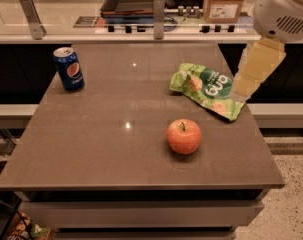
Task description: Move green rice chip bag near pepsi can
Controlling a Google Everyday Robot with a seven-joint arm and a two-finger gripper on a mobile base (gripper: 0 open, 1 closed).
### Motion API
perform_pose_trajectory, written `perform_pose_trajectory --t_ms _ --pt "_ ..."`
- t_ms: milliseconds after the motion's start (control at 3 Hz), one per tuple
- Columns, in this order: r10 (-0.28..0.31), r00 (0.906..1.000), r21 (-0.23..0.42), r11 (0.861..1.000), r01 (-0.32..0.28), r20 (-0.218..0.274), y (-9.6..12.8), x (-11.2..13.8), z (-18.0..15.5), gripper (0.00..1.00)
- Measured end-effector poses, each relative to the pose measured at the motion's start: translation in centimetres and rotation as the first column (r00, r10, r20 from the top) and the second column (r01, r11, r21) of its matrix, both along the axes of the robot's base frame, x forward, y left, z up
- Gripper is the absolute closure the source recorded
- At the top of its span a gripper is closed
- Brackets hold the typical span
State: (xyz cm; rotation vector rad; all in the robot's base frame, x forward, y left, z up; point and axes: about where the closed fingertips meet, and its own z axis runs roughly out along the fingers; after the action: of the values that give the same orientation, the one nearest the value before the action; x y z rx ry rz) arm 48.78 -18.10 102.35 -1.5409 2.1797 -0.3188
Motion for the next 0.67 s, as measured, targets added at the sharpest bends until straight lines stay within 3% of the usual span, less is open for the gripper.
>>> perform_pose_trajectory --t_ms 667 --pt "-0.043 0.998 0.046 0.998 0.045 -0.047 -0.3 5.7 -3.7 0.0"
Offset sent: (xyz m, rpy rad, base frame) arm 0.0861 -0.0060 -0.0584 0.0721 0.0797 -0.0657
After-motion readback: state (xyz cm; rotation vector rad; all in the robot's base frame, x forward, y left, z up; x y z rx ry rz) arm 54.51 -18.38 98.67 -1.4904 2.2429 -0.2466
